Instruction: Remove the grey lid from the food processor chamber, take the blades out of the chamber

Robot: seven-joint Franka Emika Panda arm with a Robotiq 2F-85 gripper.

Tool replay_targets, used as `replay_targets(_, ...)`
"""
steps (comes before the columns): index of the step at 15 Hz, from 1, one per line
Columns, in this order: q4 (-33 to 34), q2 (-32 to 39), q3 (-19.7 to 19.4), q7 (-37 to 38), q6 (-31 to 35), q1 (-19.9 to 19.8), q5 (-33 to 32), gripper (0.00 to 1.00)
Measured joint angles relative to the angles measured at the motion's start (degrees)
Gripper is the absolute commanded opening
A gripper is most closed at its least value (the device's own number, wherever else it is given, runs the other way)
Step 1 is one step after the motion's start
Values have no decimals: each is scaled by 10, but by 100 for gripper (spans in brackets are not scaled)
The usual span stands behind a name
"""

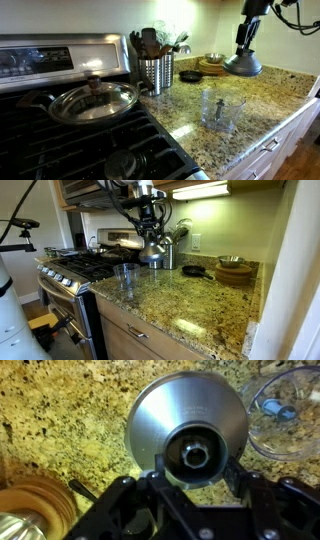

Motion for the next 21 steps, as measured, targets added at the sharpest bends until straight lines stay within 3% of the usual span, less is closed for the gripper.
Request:
replay_targets(11,0,145,-47,55,129,-41,2,34)
replay_targets(19,2,196,-52,57,163,-47,43,34)
replay_targets(20,2,196,-52,57,165,-47,46,84)
replay_targets(21,2,196,-52,57,165,-48,48,85)
